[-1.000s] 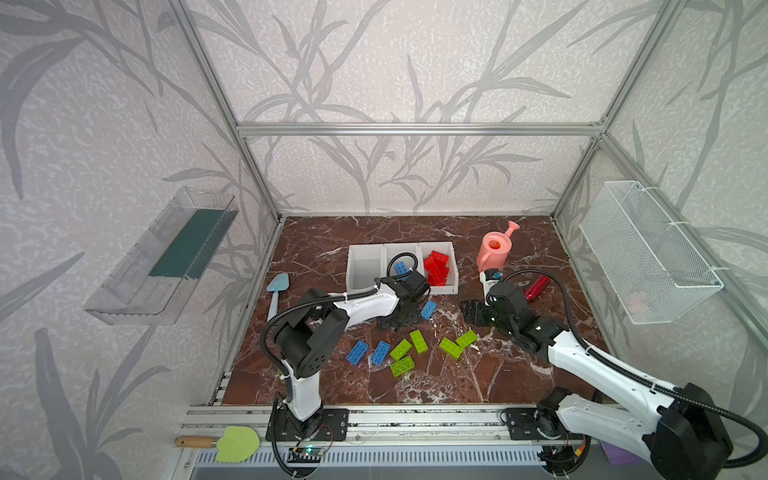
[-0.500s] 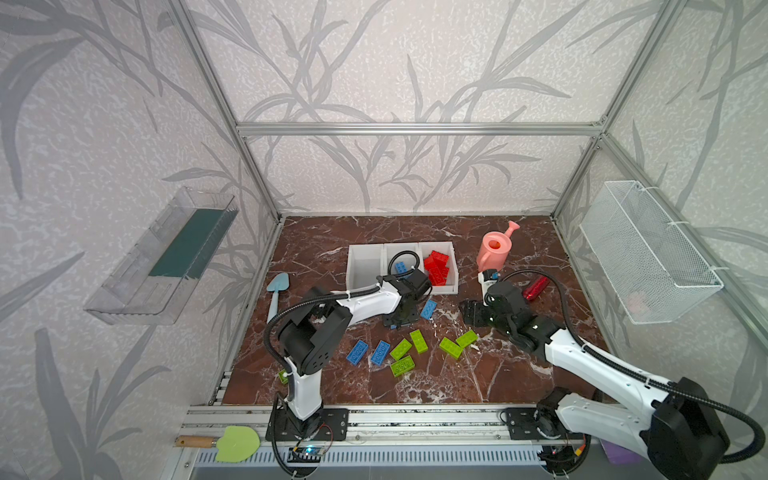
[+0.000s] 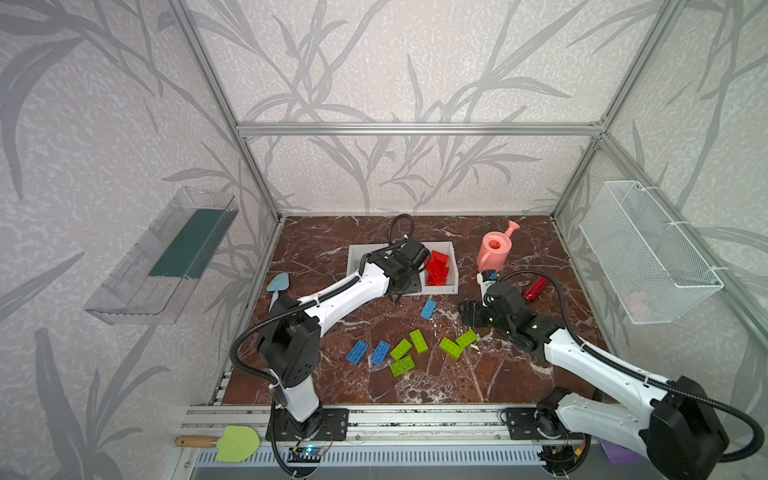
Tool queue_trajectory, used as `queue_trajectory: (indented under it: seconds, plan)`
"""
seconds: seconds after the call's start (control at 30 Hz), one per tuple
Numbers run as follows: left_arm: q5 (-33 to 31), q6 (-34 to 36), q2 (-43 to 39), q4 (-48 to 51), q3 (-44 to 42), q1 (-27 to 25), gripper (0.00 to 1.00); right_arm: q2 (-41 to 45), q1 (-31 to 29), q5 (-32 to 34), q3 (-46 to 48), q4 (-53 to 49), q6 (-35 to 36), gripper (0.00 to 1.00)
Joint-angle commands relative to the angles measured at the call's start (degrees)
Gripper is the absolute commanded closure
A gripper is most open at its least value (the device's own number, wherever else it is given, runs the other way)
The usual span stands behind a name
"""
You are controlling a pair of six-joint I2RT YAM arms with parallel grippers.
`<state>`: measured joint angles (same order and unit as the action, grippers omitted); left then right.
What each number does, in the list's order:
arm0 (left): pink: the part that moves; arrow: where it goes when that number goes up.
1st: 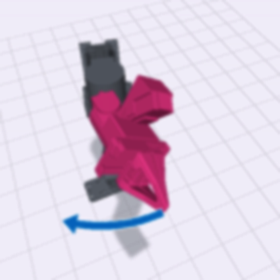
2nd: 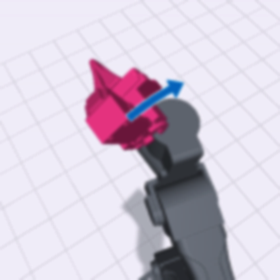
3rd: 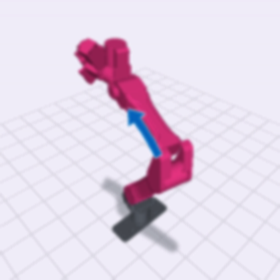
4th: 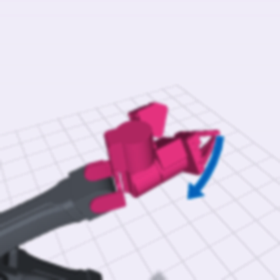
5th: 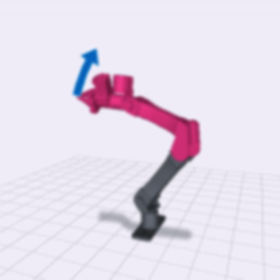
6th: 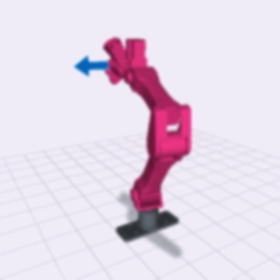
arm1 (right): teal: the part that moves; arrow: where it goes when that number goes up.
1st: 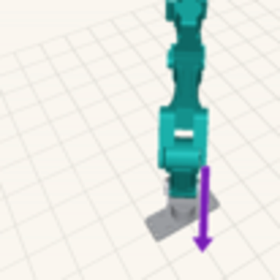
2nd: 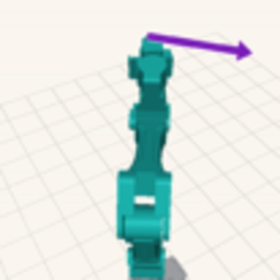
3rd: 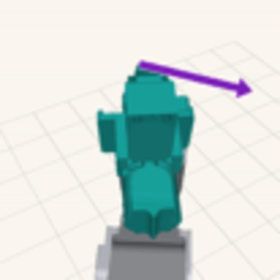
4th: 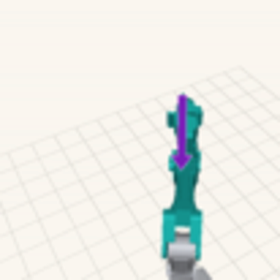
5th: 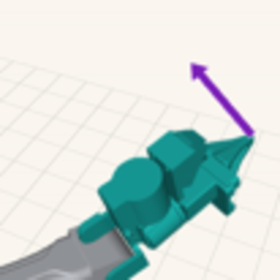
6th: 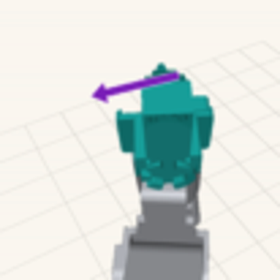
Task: Sort the legos into containers by color
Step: 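Carry the blue brick with the left gripper and drop it into the middle compartment, then withdraw the left arm while the right gripper lowers onto a blue brick near the bin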
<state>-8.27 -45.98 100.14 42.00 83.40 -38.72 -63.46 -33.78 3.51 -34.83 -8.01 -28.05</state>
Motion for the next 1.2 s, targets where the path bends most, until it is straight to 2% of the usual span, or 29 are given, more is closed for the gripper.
queue_trajectory:
  seconds: [0.0,0.33,0.63,0.77,0.83,1.0,1.17]
  plan:
    - [0.68,3.69,2.58,2.57,5.74,3.25,0.49,-0.51,0.22,-0.56,1.23,0.58,-0.95,0.22]
    - [3.07,7.11,17.78,7.54,24.26,8.89,0.49,-2.32,0.21,0.92,2.37,1.06,-2.07,0.22]
    - [3.35,8.25,22.29,8.74,28.40,9.67,0.46,-3.61,-0.07,2.73,1.16,-0.15,-2.97,0.21]
    - [3.35,8.84,21.47,8.54,28.27,9.63,0.27,-7.86,-1.21,6.00,-3.84,-7.08,-4.90,0.19]
    - [2.94,8.92,20.49,8.45,27.82,9.70,0.21,-9.55,-2.31,7.60,-5.11,-8.28,-5.91,0.19]
    - [1.16,8.48,15.08,7.48,23.71,9.63,0.15,-13.00,-6.94,13.13,-9.42,-11.67,-10.21,0.12]
    - [1.94,6.67,3.50,2.62,12.17,9.50,0.15,-18.95,-9.12,14.92,-16.08,-15.35,-15.98,0.11]
